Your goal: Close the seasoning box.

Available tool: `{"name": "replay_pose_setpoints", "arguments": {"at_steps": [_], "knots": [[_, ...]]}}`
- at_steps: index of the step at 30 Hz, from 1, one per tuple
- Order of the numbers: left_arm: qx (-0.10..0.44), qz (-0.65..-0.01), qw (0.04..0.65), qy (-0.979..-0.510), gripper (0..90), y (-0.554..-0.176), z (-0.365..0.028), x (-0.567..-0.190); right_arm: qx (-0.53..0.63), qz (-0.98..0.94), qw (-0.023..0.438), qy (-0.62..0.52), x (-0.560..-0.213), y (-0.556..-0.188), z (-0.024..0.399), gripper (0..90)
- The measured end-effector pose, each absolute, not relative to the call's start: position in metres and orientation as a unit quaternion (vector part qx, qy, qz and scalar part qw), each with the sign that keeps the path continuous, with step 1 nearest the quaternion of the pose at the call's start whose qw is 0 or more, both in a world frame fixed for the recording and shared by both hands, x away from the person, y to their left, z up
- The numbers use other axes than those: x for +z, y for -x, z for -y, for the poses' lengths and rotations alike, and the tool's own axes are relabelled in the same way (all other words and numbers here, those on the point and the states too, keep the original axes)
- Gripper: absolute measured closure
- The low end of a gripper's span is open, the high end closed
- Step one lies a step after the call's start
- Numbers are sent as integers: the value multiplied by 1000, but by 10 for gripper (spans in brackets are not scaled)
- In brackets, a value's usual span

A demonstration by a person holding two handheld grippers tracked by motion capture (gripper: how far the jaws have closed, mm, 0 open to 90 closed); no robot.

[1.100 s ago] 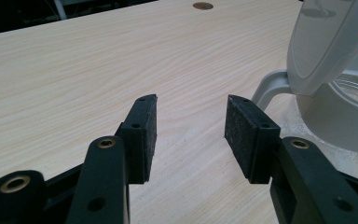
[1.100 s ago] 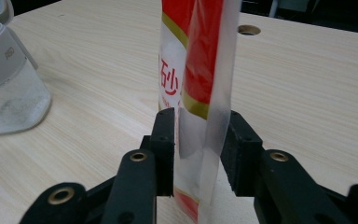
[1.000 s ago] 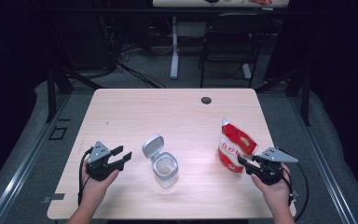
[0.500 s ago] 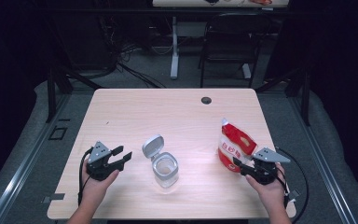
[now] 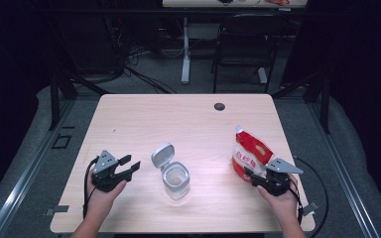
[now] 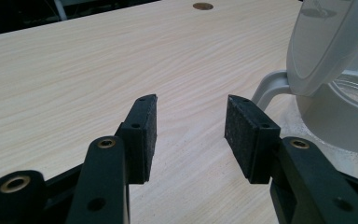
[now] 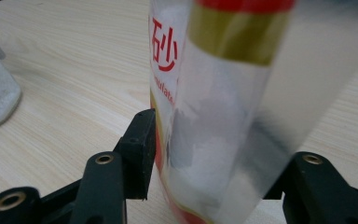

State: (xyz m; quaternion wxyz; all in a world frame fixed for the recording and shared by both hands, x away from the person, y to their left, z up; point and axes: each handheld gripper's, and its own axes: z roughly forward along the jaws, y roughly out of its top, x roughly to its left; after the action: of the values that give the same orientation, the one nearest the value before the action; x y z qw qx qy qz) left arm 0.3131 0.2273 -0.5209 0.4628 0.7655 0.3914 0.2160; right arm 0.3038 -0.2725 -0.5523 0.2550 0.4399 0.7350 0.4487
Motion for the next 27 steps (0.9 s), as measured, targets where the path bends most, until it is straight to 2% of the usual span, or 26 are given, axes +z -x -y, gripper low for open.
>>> {"name": "replay_pose_setpoints", "arguments": {"at_steps": [19, 27], "knots": [[216, -393, 464, -764, 541, -313, -227, -521, 443, -734, 254, -448, -564, -311, 264, 450], [216, -392, 464, -764, 541, -313, -227, -521, 455, -722, 250, -456, -566, -313, 264, 461]]}}
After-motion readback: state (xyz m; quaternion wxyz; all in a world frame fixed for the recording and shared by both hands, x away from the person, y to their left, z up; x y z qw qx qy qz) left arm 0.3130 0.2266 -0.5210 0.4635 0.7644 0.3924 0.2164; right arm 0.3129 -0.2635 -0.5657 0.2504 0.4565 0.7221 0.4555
